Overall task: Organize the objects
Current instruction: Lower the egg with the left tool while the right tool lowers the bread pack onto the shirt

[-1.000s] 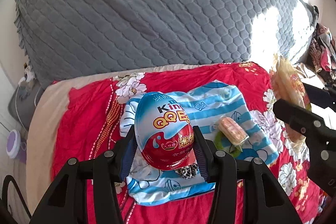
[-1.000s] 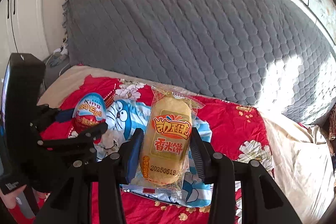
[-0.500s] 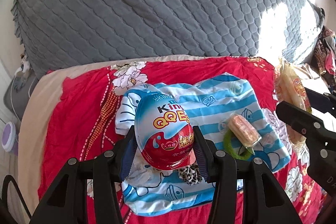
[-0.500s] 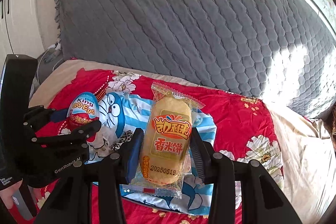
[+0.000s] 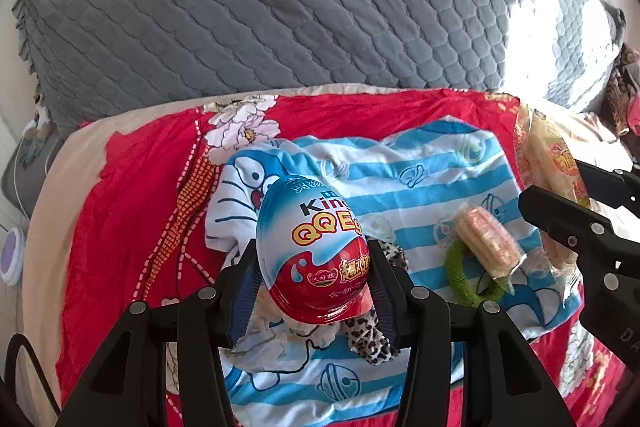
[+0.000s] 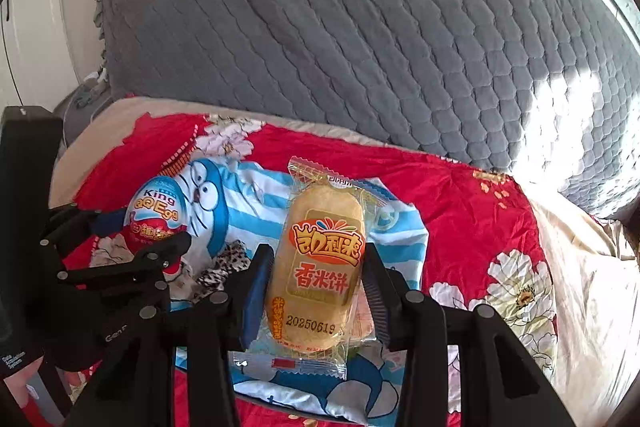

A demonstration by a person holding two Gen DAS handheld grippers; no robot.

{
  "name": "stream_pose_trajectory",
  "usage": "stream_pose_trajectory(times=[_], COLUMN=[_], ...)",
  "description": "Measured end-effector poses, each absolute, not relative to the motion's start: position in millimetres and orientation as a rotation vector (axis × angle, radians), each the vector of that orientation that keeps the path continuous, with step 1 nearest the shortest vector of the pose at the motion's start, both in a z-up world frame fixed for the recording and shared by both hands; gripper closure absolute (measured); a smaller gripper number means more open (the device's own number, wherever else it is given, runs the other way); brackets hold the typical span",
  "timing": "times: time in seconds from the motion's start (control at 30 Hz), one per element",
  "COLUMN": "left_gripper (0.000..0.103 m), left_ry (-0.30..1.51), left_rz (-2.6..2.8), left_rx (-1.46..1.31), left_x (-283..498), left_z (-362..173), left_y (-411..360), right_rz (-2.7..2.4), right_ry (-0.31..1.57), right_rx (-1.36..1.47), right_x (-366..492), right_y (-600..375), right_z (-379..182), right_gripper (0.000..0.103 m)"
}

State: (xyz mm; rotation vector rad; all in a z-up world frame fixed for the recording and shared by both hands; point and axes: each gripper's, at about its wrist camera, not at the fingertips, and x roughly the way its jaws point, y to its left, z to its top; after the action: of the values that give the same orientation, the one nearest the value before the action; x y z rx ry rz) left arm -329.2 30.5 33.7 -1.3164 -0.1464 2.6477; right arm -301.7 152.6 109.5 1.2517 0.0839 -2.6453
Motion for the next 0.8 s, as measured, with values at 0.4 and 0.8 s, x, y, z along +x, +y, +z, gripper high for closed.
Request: stream_pose_trajectory(times=[0.4,0.8], left_gripper=[0.051,0.051], left_ry=[-0.088,-0.067], left_rz=[2.634,2.623], left_rx=[-1.346,-1.398], left_x=[-341,-347], left_z=[5,-19], left_y=[42,37], right_rz=[-2.578,-2.497], right_ry=[0.102,0.117], right_rx=[1.353,1.473], right_x=[-325,-341], right_y=[142,124], right_z=[65,15], right_gripper=[0.058,0.058])
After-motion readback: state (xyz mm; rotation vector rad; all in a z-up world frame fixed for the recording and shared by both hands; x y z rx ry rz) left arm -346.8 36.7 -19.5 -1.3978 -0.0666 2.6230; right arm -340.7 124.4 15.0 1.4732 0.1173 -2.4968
